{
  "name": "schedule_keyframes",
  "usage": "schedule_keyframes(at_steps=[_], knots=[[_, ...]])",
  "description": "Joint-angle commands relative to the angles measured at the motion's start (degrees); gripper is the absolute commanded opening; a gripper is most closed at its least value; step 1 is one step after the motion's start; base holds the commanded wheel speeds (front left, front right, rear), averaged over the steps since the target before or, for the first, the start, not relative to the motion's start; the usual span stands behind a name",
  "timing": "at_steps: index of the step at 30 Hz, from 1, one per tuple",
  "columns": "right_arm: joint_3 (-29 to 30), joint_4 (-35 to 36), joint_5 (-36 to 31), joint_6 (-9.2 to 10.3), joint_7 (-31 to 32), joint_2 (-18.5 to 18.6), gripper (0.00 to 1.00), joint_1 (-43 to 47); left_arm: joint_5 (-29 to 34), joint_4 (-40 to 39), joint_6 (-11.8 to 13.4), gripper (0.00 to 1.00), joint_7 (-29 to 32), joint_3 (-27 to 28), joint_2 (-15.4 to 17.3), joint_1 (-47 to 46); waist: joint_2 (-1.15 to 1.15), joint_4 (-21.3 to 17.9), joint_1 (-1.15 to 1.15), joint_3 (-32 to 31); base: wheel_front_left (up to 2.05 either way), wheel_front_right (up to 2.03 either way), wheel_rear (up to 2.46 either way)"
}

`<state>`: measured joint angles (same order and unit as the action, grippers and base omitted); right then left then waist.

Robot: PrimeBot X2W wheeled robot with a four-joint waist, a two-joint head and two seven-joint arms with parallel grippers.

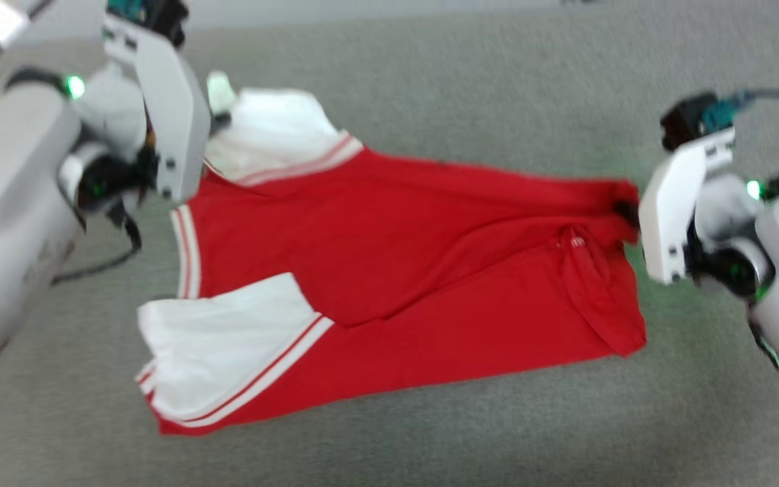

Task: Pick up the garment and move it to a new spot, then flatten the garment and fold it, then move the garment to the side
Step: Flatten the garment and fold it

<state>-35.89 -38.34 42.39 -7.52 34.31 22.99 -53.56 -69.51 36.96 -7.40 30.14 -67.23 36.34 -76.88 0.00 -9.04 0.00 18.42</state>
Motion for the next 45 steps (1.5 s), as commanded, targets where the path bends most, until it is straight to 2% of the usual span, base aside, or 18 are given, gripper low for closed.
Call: schedule_keyframes(at_steps=[1, 4, 10, 14, 18, 39, 41, 45], knots=[[-0.4, 1.0, 0.9, 0.07, 0.3, 1.2, 0.0, 2.4, -0.8, -1.2, 0.2, 0.0, -0.2, -0.1, 1.0, 2.1, 0.0, 4.4, 0.0, -5.2, 0.0, 0.0, 0.0], [-1.1, 3.6, 2.2, 0.07, 0.9, 3.4, 0.0, 5.9, -2.3, -4.4, 1.4, 0.0, -0.1, 0.0, 2.3, 5.2, 0.0, 5.7, 0.0, -7.0, 0.0, 0.0, 0.0], [-0.2, 6.3, 3.6, 0.07, 2.1, 5.8, 0.0, 10.6, -4.8, -11.8, 5.6, 0.0, 1.5, -0.6, 5.5, 11.1, 0.0, 7.6, 0.0, -9.1, 0.0, 0.0, 0.0], [1.0, 6.3, 3.3, 0.07, 3.5, 5.6, 0.0, 11.7, -5.9, -14.8, 7.8, 0.0, 2.0, -1.2, 6.9, 14.2, 0.0, 7.9, 0.0, -9.3, 0.0, 0.0, 0.0], [2.2, 6.0, 2.4, 0.07, 4.5, 4.6, 0.0, 12.2, -7.3, -15.4, 9.3, 0.0, 2.6, -1.6, 6.7, 16.5, 0.0, 7.9, 0.0, -9.2, 0.0, 0.0, 0.0], [5.5, 3.8, -1.9, 0.07, 13.9, 0.4, 0.0, 13.1, -11.5, -6.9, 10.8, 0.0, 7.6, -3.4, 0.3, 22.4, 0.0, 6.4, 0.0, -8.2, 0.0, 0.0, 0.0], [5.3, 3.9, -2.1, 0.07, 15.4, 0.1, 0.0, 13.3, -11.7, -6.0, 10.9, 0.05, 8.2, -3.5, -0.1, 22.4, 0.0, 6.4, 0.0, -8.1, 0.0, 0.0, 0.0], [5.0, 5.3, -2.4, 0.07, 16.6, 0.2, 0.0, 13.5, -11.7, -4.7, 10.6, 0.06, 8.8, -3.7, -0.8, 22.4, 0.0, 6.5, 0.0, -8.0, 0.0, 0.0, 0.0]])
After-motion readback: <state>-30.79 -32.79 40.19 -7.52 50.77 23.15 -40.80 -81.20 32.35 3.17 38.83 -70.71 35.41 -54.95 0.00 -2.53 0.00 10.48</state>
